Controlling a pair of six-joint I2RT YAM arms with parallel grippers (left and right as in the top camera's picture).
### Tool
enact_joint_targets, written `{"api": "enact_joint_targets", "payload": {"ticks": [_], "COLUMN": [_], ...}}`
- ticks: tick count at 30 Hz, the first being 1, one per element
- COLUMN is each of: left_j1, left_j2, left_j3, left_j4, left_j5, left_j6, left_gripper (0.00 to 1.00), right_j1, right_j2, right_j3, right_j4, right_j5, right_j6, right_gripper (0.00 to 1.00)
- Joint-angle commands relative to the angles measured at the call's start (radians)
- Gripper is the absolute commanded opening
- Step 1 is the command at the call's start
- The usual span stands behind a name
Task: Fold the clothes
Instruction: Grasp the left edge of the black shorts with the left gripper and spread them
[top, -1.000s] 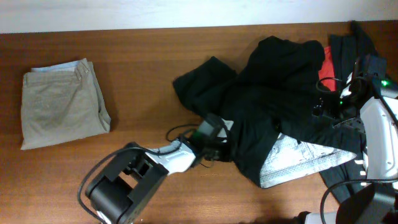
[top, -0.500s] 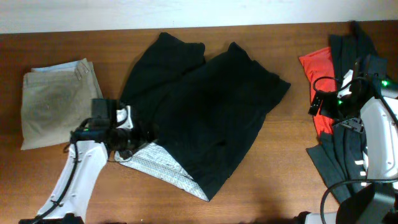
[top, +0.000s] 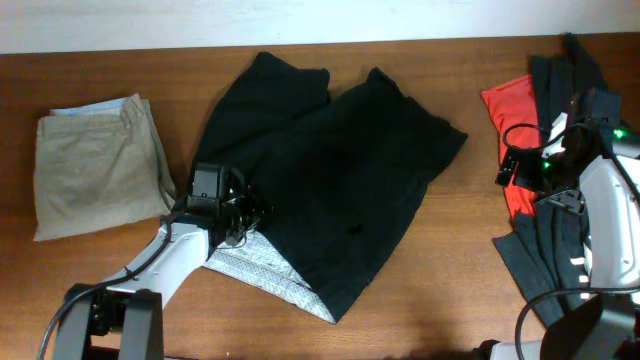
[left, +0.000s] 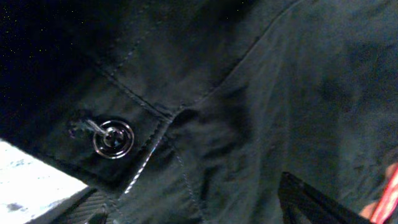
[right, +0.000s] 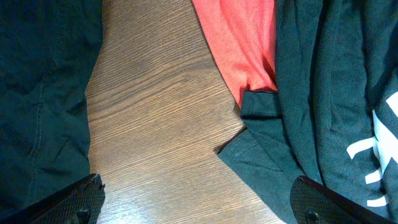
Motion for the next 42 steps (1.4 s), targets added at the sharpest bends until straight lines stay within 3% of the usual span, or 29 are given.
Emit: {"api": "enact_joint_targets", "payload": {"ticks": [1, 2, 3, 5, 6, 7, 10, 12, 13, 14, 16, 18, 24, 25, 26, 27, 28, 30, 32, 37, 39, 40, 42], "left_j1": [-0.002, -0.002, -0.002, 0.0, 0.018, 0.035, 0.13, 0.142, 0.14, 0.14, 0.14, 0.14, 0.14, 0.14, 0.14, 0.14, 0.14, 0.14, 0.14, 0.14, 0.14, 0.14, 0.138], "left_j2": [0.01, 0.01, 0.01, -0.005, -0.085, -0.154, -0.415, -0.527, -0.536, -0.528, -0.493, -0.473, -0.37, -0.35, -0.332, -0.319, -0.316, -0.316, -0.316, -0.315, -0.307, -0.282, -0.198], "left_j3": [-0.002, -0.002, -0.002, -0.002, -0.002, -0.002, -0.002, -0.002, -0.002, -0.002, -0.002, -0.002, -0.002, -0.002, -0.002, -0.002, -0.002, -0.002, -0.002, -0.002, -0.002, -0.002, -0.002], "left_j4": [0.032, 0.032, 0.033, 0.028, -0.077, -0.204, -0.678, -0.714, -0.714, -0.71, -0.722, -0.791, -0.693, -0.694, -0.694, -0.694, -0.698, -0.701, -0.655, -0.563, -0.484, -0.445, -0.435], "left_j5": [0.015, 0.006, 0.007, 0.098, 0.186, 0.171, -0.102, -0.107, -0.108, -0.124, -0.13, -0.13, -0.167, -0.166, -0.166, -0.166, -0.166, -0.168, -0.215, -0.219, -0.218, -0.182, -0.096], "left_j6": [-0.003, -0.003, -0.002, 0.013, 0.084, 0.135, 0.164, 0.178, 0.178, 0.178, 0.178, 0.178, 0.177, 0.177, 0.177, 0.177, 0.178, 0.178, 0.178, 0.177, 0.177, 0.177, 0.178], "left_gripper": [0.69, 0.3, 0.01, 0.01, 0.01, 0.01, 0.01, 0.01, 0.06, 0.57, 0.68, 0.86, 0.86, 0.86, 0.86, 0.87, 0.87, 0.87, 0.87, 0.87, 0.87, 0.81, 0.79], "right_j1": [-0.001, -0.001, -0.001, -0.001, -0.001, -0.001, 0.008, 0.058, 0.094, 0.145, 0.214, 0.232, 0.251, 0.26, 0.269, 0.27, 0.268, 0.24, 0.136, -0.103, -0.098, -0.084, -0.066], "right_j2": [-0.012, -0.012, -0.012, -0.012, -0.01, -0.007, 0.04, 0.073, 0.088, 0.109, 0.173, 0.27, 0.467, 0.478, 0.488, 0.489, 0.488, 0.479, 0.424, 0.293, 0.293, 0.293, 0.293], "right_j3": [0.006, 0.006, 0.006, 0.006, 0.006, 0.006, 0.006, 0.005, 0.005, 0.005, 0.005, 0.005, 0.005, 0.005, 0.005, 0.005, 0.006, 0.013, 0.075, 0.109, 0.109, 0.109, 0.109], "right_j4": [-0.001, -0.002, -0.002, -0.002, 0.0, 0.002, 0.024, 0.068, 0.096, 0.129, 0.171, 0.24, 0.441, 0.461, 0.484, 0.504, 0.51, 0.475, 0.337, 0.203, 0.175, 0.174, 0.171], "right_j5": [-0.006, -0.005, -0.005, -0.001, 0.006, 0.005, -0.105, -0.172, -0.186, -0.186, -0.178, -0.194, -0.279, -0.279, -0.278, -0.279, -0.278, -0.198, 0.031, 0.033, 0.021, 0.014, 0.014], "right_j6": [-0.003, -0.003, -0.003, -0.003, -0.003, -0.003, -0.053, -0.089, -0.101, -0.119, -0.138, -0.112, -0.112, -0.111, -0.112, -0.111, -0.112, -0.111, -0.013, 0.018, 0.017, 0.017, 0.017], "right_gripper": [1.0, 1.0, 0.98, 0.94, 0.91, 0.9, 0.85, 0.86, 0.85, 0.87, 0.89, 0.93, 0.92, 0.87, 0.62, 0.22, 0.04, 0.04, 0.04, 0.04, 0.04, 0.04, 0.04]}}
